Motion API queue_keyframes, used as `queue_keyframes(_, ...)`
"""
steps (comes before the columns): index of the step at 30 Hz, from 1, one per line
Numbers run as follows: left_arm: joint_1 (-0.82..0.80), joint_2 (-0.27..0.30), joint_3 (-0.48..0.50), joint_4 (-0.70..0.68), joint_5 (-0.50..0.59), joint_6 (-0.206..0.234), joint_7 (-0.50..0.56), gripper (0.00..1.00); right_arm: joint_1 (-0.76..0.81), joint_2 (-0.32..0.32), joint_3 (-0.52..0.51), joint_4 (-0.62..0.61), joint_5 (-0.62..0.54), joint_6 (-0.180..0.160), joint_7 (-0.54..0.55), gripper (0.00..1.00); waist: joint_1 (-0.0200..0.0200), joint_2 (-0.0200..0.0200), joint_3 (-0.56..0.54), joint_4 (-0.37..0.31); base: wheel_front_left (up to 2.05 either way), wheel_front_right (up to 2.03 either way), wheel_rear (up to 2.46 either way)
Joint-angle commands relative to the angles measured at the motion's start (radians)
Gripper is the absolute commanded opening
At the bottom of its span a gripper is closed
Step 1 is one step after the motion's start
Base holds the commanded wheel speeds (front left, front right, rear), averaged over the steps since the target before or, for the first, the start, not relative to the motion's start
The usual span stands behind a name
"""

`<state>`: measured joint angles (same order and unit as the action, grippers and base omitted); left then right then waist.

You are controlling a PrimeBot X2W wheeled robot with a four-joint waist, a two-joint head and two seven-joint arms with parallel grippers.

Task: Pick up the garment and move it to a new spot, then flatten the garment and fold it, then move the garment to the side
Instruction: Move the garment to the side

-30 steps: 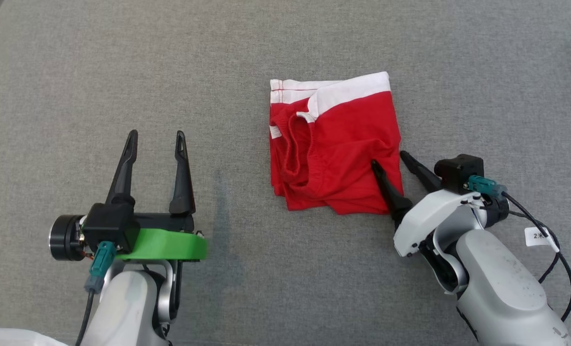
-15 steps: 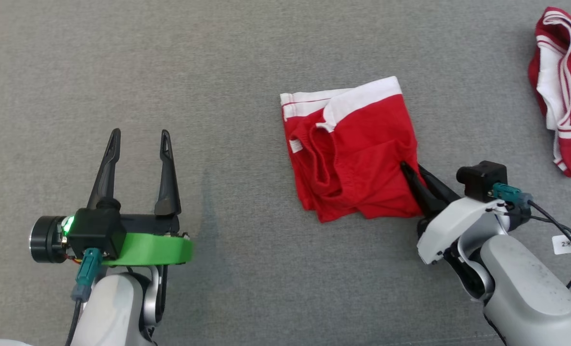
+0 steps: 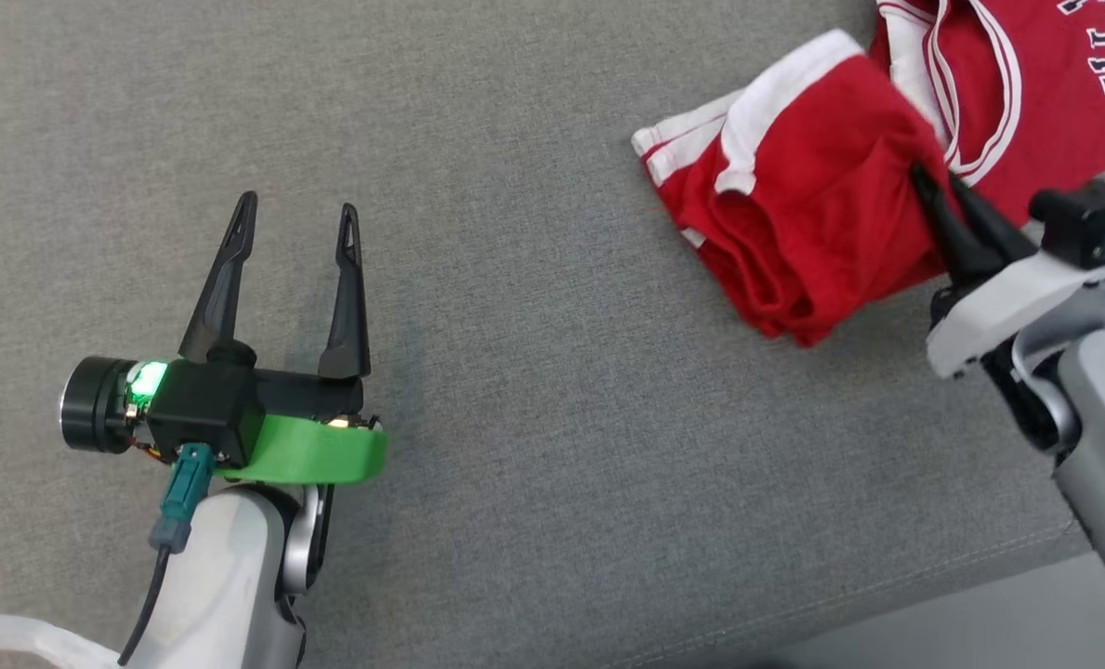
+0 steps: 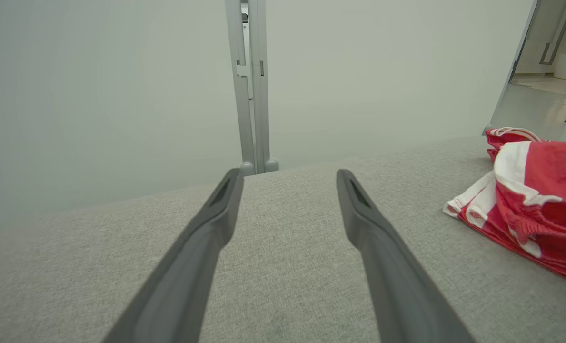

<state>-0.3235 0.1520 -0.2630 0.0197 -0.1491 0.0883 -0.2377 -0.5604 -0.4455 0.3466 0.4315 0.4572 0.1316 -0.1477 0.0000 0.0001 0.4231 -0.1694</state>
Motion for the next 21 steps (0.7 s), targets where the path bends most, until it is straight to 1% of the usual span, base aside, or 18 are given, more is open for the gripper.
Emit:
queue_keyframes(1,-0.025,0.012,-0.003,-0.006,0.011,-0.003,0.004,1.0,-0.05,-0.022,0.002,-0.011,-0.015,-0.002,-0.01,0.0,0.0,-0.0001,0.06,-0.031,0.0,0.0,0.0)
queue_keyframes(3,-0.036,0.017,-0.007,-0.01,0.015,-0.006,0.009,1.0,-0.103,-0.058,-0.006,-0.012,-0.012,-0.002,-0.008,0.0,0.0,-0.0001,0.081,-0.032,0.0,0.0,0.0)
queue_keyframes(5,-0.048,0.019,-0.016,-0.013,0.019,-0.01,0.017,1.0,-0.142,-0.103,-0.04,0.0,-0.006,-0.002,-0.011,0.0,0.0,-0.0001,0.102,-0.029,0.0,0.0,0.0)
queue_keyframes(7,-0.061,0.021,-0.023,-0.015,0.023,-0.015,0.021,1.0,-0.166,-0.136,-0.081,0.026,0.005,-0.002,-0.013,0.0,0.0,-0.0001,0.12,-0.024,0.0,0.0,0.0)
queue_keyframes(10,-0.083,0.026,-0.03,-0.024,0.028,-0.018,0.024,1.0,-0.188,-0.171,-0.156,0.104,0.051,-0.002,-0.027,0.0,0.0,-0.0001,0.145,-0.015,0.0,0.0,0.0)
queue_keyframes(13,-0.101,0.029,-0.037,-0.031,0.037,-0.019,0.027,1.0,-0.202,-0.177,-0.203,0.195,0.1,-0.002,-0.04,0.0,0.0,-0.0001,0.165,-0.007,0.0,0.0,0.0)
queue_keyframes(16,-0.109,0.034,-0.041,-0.035,0.04,-0.019,0.03,1.0,-0.205,-0.158,-0.215,0.269,0.119,-0.002,-0.057,0.0,0.0,-0.0001,0.173,-0.006,0.0,0.0,0.0)
queue_keyframes(17,-0.11,0.035,-0.042,-0.037,0.042,-0.019,0.031,1.0,-0.207,-0.147,-0.226,0.294,0.125,-0.002,-0.067,0.27,0.0,-0.0001,0.174,-0.007,0.0,0.0,0.0)
queue_keyframes(19,-0.109,0.039,-0.042,-0.038,0.041,-0.017,0.033,1.0,-0.205,-0.138,-0.238,0.331,0.115,-0.002,-0.086,1.0,0.0,-0.0001,0.169,-0.01,0.0,0.0,0.0)
queue_keyframes(21,-0.101,0.042,-0.041,-0.034,0.037,-0.014,0.032,1.0,-0.199,-0.128,-0.252,0.356,0.096,-0.002,-0.102,1.0,0.0,-0.0001,0.158,-0.014,0.0,0.0,0.0)
